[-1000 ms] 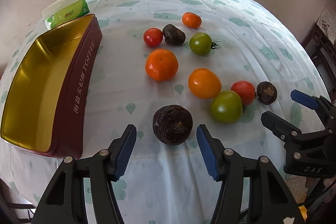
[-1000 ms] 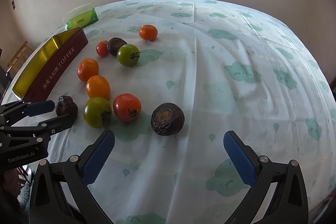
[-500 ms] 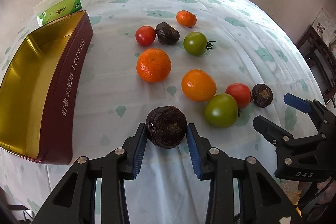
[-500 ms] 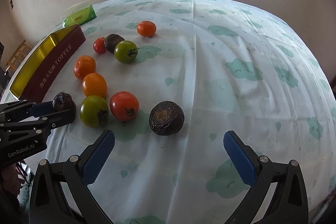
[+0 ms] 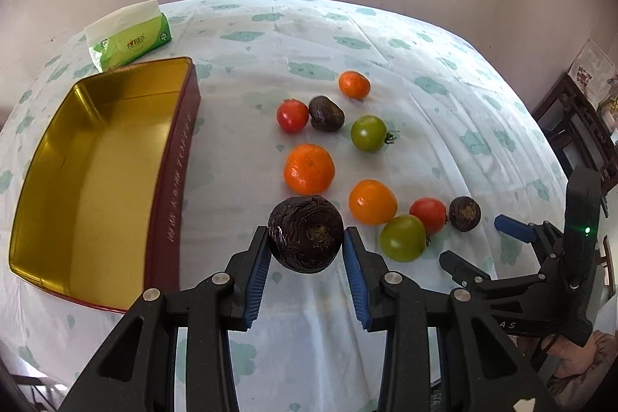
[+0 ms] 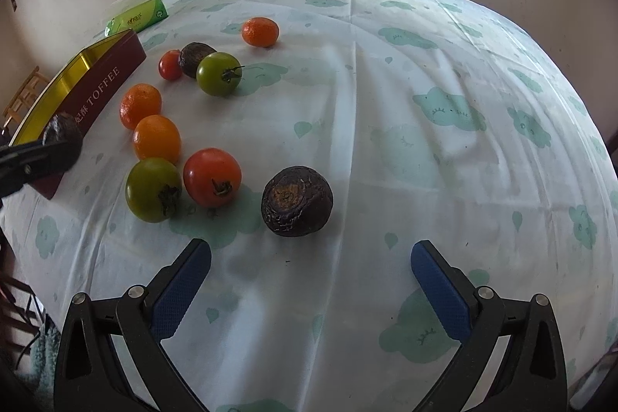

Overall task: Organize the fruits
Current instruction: 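Carry the dark brown fruit with the left gripper over the gold tin tray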

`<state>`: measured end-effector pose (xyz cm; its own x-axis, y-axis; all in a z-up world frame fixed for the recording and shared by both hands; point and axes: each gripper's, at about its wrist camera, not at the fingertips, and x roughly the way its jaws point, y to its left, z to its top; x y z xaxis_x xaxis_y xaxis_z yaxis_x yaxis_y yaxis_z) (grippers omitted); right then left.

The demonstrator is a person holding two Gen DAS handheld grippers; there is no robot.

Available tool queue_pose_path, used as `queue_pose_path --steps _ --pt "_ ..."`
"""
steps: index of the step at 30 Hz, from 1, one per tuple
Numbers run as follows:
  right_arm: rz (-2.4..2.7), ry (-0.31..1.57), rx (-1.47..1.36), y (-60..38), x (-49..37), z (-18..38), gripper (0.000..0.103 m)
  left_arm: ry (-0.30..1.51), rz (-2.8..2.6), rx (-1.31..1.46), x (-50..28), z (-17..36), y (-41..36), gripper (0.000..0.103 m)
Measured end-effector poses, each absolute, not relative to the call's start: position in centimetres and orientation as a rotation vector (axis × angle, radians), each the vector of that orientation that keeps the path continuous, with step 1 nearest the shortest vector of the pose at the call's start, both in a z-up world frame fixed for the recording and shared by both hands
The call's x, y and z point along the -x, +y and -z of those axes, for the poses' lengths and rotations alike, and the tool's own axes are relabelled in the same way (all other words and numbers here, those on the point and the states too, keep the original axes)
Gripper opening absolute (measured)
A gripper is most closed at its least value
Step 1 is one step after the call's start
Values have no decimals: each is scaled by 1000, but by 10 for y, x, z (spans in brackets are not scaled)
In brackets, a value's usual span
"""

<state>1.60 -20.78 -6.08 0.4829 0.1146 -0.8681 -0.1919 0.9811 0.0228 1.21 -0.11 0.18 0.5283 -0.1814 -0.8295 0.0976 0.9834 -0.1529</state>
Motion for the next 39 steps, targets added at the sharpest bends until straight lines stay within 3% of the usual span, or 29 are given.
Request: queue_pose_path --steps 9,21,39 --pt "-174 1053 108 -202 -16 62 103 941 0 89 -25 -20 69 34" --pt "-166 1075 99 -205 -20 62 103 982 -203 129 -32 3 164 34" --pt "-177 1101 109 -206 -24 62 103 1059 -216 113 -26 37 182 34"
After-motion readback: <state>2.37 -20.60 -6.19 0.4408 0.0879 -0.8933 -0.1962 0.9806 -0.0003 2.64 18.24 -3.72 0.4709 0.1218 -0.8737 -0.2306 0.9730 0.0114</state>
